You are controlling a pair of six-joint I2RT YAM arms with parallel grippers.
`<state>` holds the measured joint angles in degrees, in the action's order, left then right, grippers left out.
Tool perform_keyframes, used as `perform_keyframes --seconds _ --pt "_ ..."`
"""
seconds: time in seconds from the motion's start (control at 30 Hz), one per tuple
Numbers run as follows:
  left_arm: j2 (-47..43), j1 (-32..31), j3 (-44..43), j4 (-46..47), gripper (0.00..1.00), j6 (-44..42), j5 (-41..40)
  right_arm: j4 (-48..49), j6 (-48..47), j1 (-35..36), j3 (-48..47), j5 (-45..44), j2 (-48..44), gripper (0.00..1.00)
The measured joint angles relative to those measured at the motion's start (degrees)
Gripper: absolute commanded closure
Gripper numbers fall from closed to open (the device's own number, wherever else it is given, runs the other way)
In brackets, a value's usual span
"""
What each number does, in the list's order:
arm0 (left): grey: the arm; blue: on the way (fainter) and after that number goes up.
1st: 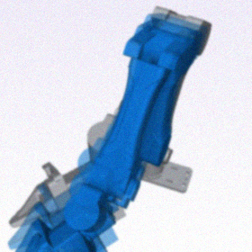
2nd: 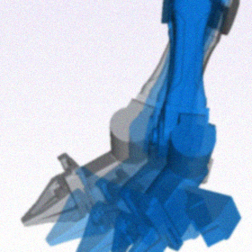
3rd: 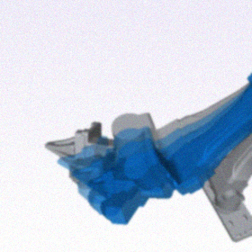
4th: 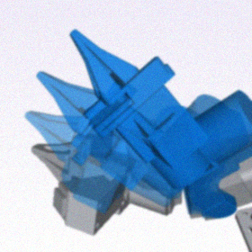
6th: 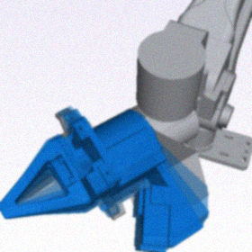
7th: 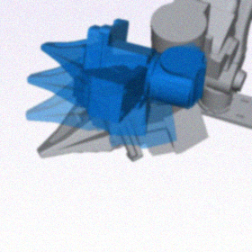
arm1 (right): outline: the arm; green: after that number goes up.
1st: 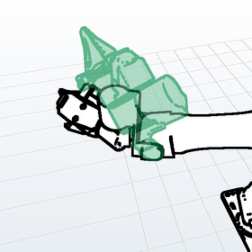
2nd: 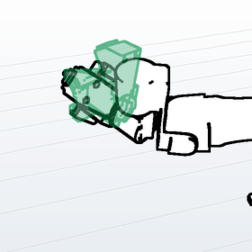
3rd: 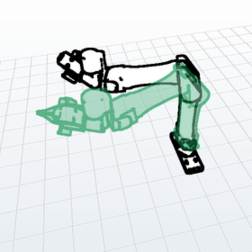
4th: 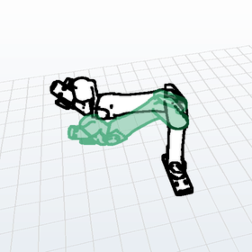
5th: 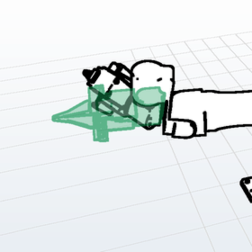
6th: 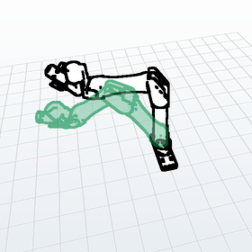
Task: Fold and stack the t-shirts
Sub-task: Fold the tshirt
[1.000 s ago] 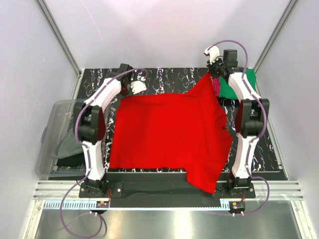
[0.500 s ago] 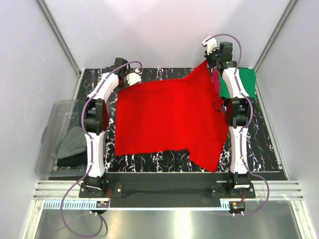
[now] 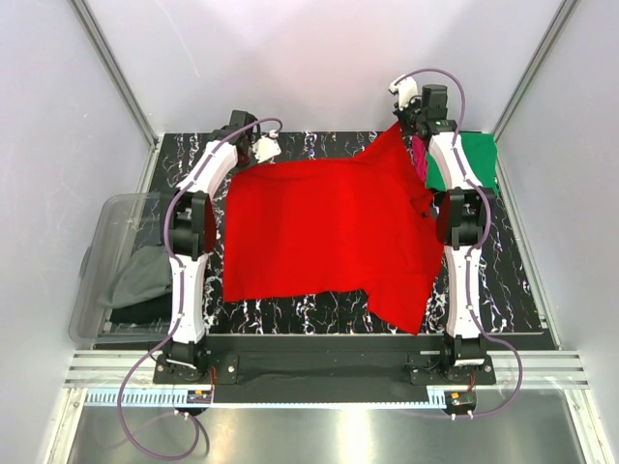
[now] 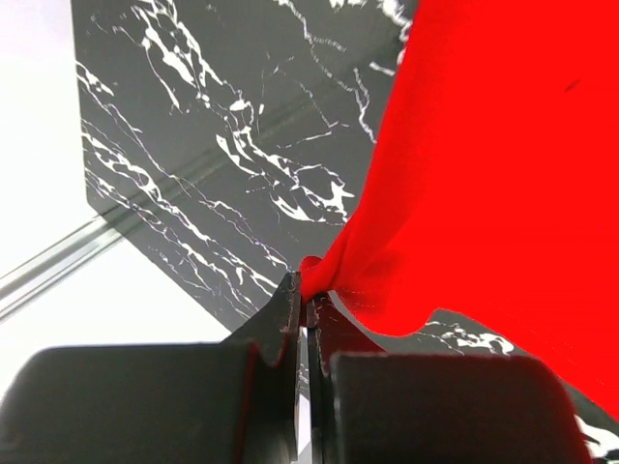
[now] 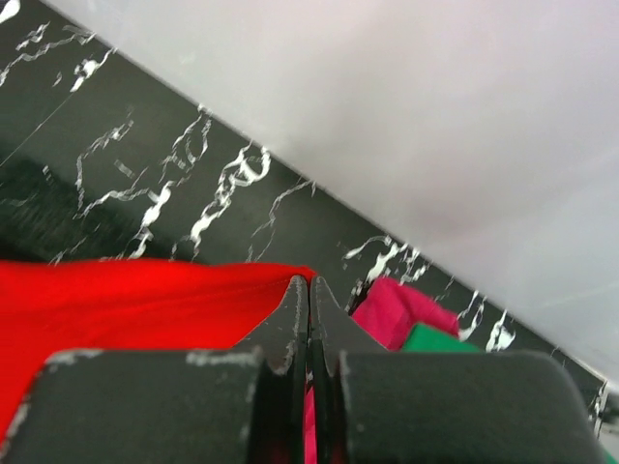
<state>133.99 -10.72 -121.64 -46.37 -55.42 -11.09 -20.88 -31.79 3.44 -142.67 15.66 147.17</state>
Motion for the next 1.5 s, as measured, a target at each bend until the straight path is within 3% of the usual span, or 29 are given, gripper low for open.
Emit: perform_keyframes --seconds 0.57,0.97,1.5 --pt "-19.26 -2.95 13.18 1.73 1.0 3.85 2.32 0.13 -1.6 0.09 27.82 0.48 -25.31 1.0" --pt "-22.64 -2.89 26.51 1.99 1.0 3.96 3.96 0.13 -2.27 0.61 50.1 1.55 -40.06 1.0" --pt "-26.34 -2.62 28.89 3.02 1.0 -3.48 4.48 -1.79 -1.31 0.68 57.79 1.55 -48.09 1.0"
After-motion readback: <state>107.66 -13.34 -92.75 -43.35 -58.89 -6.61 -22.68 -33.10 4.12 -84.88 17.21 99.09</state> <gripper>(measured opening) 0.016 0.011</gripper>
